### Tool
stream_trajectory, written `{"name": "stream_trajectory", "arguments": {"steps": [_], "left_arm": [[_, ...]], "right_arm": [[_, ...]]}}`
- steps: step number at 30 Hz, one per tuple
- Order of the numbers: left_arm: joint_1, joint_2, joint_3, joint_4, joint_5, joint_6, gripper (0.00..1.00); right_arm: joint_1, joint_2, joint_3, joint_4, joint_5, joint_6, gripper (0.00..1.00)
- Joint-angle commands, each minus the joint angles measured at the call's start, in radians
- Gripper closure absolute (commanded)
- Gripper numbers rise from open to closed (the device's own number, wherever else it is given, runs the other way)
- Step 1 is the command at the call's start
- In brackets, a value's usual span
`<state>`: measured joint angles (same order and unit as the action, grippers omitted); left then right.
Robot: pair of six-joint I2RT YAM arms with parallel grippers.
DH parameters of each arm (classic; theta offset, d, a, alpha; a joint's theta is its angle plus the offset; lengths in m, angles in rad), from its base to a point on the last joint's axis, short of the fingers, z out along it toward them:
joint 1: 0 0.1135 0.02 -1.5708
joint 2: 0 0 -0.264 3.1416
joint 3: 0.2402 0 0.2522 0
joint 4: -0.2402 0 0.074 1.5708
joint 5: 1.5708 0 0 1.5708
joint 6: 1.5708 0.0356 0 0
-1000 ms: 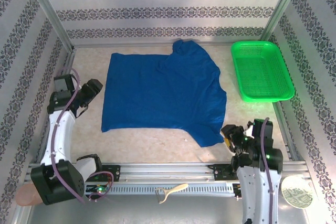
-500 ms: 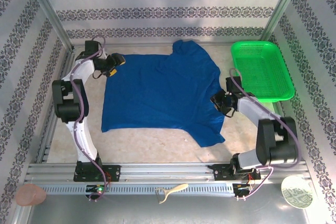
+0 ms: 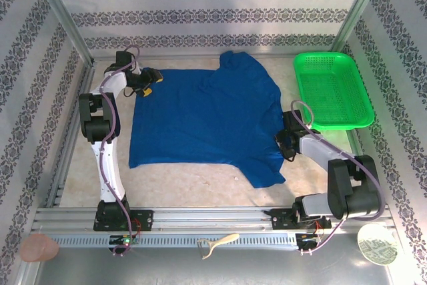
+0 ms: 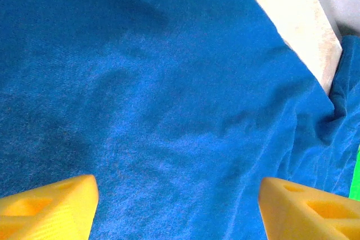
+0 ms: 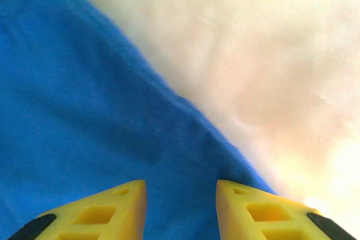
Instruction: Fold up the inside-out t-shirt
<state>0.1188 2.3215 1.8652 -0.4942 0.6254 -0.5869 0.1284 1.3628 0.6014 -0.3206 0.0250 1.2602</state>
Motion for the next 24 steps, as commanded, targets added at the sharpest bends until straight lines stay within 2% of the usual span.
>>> {"name": "stream_trajectory", "arguments": {"steps": [1,8,15,20,24], "left_arm": [[0.002,0.018,0.020,-0.013,-0.008,-0.011,0.25],[0.010,0.028,0.018,0.015,-0.021,-0.042,0.25],[0.012,-0.078,0.029,0.073,0.034,-0.103,0.25],[-0.033,-0.065,0.027,0.124,0.055,-0.143,0.24],[-0.091,0.039,0.149,0.160,0.105,-0.199,0.24]], "right_arm": [[0.023,-0.036,-0.040,-0.118,0.032,0.075,0.60],[0.057,-0.151,-0.129,-0.138,-0.003,0.231,0.56],[0.053,-0.300,-0.013,-0.164,0.057,0.085,0.56],[0.033,-0.142,0.076,-0.035,0.012,-0.025,0.57],[0.033,0.018,0.165,0.049,-0.036,-0.064,0.59]]}}
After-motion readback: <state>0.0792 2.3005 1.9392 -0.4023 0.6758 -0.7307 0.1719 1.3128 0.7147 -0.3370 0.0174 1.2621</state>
